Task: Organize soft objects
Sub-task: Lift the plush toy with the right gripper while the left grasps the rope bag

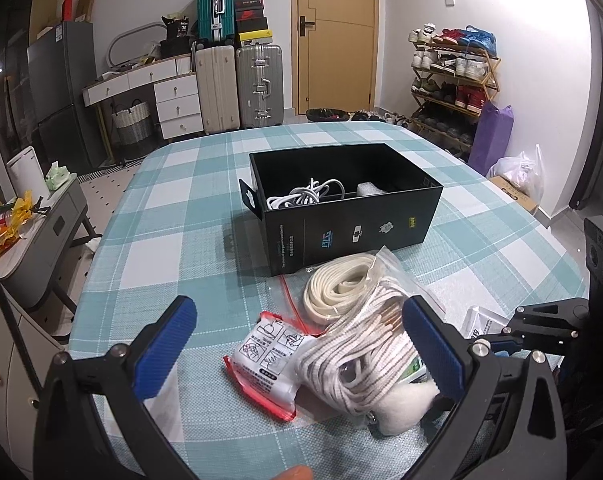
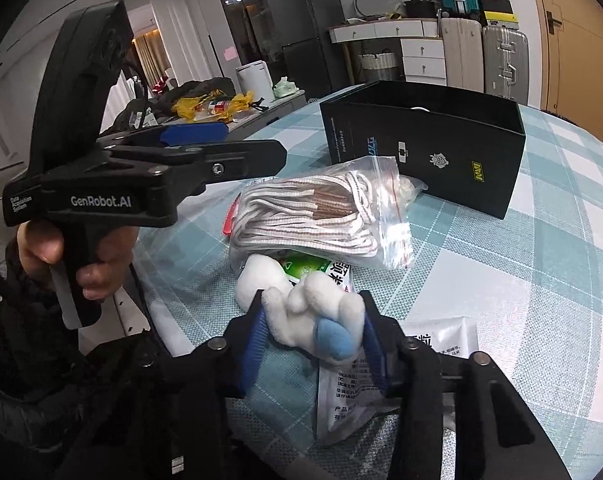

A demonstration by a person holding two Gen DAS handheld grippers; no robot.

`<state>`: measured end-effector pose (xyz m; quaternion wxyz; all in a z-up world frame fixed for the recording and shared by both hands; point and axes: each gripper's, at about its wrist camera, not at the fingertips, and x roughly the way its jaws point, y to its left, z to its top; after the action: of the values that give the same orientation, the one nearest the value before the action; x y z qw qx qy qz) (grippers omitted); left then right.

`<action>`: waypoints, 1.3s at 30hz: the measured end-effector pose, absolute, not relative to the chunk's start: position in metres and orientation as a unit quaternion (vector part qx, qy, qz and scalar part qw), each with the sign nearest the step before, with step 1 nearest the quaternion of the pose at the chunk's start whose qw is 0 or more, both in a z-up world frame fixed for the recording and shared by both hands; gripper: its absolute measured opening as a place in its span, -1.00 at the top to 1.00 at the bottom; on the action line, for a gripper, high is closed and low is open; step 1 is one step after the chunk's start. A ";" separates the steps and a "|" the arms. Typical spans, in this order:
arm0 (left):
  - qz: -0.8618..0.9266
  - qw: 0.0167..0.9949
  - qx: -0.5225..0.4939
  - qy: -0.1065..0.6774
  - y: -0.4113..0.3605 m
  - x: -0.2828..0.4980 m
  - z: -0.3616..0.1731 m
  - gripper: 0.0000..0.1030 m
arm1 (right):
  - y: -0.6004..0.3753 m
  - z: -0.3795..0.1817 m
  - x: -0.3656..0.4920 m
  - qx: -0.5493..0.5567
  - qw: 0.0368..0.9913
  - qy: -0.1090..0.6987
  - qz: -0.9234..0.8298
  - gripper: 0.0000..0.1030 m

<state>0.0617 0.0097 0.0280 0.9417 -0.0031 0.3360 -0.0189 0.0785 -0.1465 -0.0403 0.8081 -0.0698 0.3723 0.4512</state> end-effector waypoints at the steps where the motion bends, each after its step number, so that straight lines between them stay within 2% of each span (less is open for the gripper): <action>1: -0.019 0.942 -0.003 0.336 0.010 0.062 0.028 -1.00 | -0.148 -0.039 0.078 -0.070 0.809 0.370 0.452 0.25; 10: -0.020 0.942 0.000 0.335 0.009 0.061 0.028 -1.00 | -0.166 -0.025 0.078 -0.063 0.815 0.345 0.461 0.30; 15: -0.029 0.940 0.011 0.340 0.006 0.061 0.025 -1.00 | -0.192 -0.015 0.089 -0.024 0.825 0.336 0.455 0.30; 29: -0.070 0.923 0.088 0.369 -0.024 0.061 0.008 -0.98 | -0.225 0.001 0.102 0.033 0.853 0.312 0.418 0.30; 31: -0.070 0.921 0.102 0.371 -0.028 0.060 0.004 -0.93 | -0.226 0.001 0.101 0.034 0.854 0.312 0.415 0.30; 33: -0.073 0.918 0.110 0.375 -0.032 0.061 0.001 -0.75 | -0.227 0.001 0.102 0.037 0.856 0.310 0.411 0.30; 35: -0.074 0.915 0.114 0.380 -0.034 0.062 -0.004 -0.68 | -0.228 0.001 0.103 0.039 0.856 0.312 0.411 0.30; 37: -0.078 0.913 0.117 0.383 -0.036 0.062 -0.007 -0.54 | -0.229 0.000 0.104 0.042 0.855 0.313 0.411 0.30; 39: -0.082 0.913 0.121 0.382 -0.038 0.061 -0.008 -0.31 | -0.229 0.000 0.104 0.042 0.856 0.313 0.410 0.30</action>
<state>0.0613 -0.0381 -0.0077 0.9126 0.1208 0.3819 -0.0821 0.1037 -0.2293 -0.0001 0.8556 0.0423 0.3131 0.4101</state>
